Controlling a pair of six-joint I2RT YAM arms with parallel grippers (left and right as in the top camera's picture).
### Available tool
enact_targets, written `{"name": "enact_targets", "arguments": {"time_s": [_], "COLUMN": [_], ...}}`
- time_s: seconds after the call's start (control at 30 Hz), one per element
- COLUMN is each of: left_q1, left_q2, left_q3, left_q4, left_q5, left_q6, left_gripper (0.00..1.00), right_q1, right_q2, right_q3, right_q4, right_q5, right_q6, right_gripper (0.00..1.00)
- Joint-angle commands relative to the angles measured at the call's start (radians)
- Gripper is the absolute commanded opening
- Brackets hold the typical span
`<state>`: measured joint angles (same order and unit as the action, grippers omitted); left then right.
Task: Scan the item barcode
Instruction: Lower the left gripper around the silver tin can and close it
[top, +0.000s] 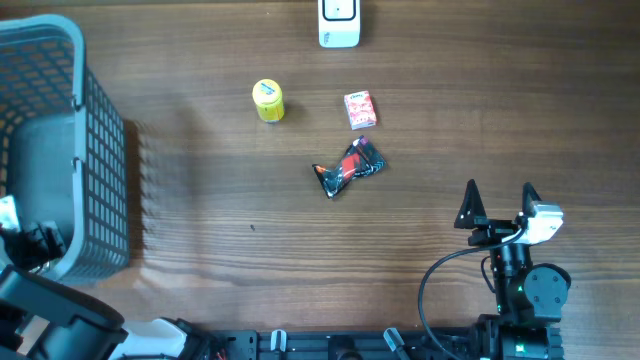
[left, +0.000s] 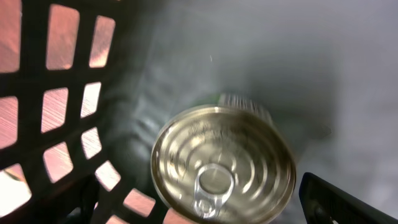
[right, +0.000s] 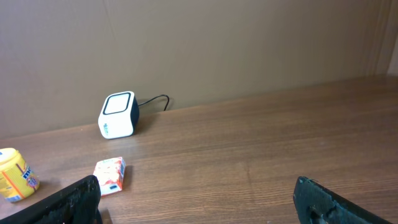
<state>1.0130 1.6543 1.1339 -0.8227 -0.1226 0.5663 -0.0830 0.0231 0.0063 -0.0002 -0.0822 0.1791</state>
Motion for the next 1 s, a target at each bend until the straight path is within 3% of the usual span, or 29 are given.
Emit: {"name": "enact_targets", "arguments": {"time_s": [0.0, 0.43, 0.6, 0.7, 0.8, 0.9, 0.97], "left_q1": [0.057, 0.056, 0.056, 0.056, 0.056, 0.057, 0.057], "left_q2": [0.043, 0.095, 0.095, 0.095, 0.095, 0.095, 0.095], "left_q3": [-0.005, -0.005, -0.005, -0.005, -0.005, -0.005, -0.005], "left_q4": [-0.011, 0.017, 0.017, 0.014, 0.014, 0.015, 0.015], "left_q5": [0.087, 0.099, 0.282, 0.312, 0.313, 0.312, 0.312], "left_q6": [-0.159, -0.190, -0.190, -0.190, -0.190, -0.190, -0.190], "left_gripper": [1.00, 1.00, 1.00, 1.00, 0.94, 0.80, 0.80], "right_q1": [0.005, 0.005, 0.005, 0.005, 0.005, 0.005, 0.005], "right_q2": [0.002, 0.002, 0.002, 0.002, 0.002, 0.002, 0.002], "right_q3": [-0.001, -0.001, -0.001, -0.001, -0.001, -0.001, -0.001], "right_q4": [0.003, 0.003, 0.003, 0.003, 0.003, 0.003, 0.003], "right_q5": [0.000, 0.000, 0.000, 0.000, 0.000, 0.000, 0.000], "right_q6": [0.007, 0.007, 0.006, 0.007, 0.007, 0.006, 0.007], "right_gripper": [1.00, 1.00, 1.00, 1.00, 1.00, 1.00, 1.00]}}
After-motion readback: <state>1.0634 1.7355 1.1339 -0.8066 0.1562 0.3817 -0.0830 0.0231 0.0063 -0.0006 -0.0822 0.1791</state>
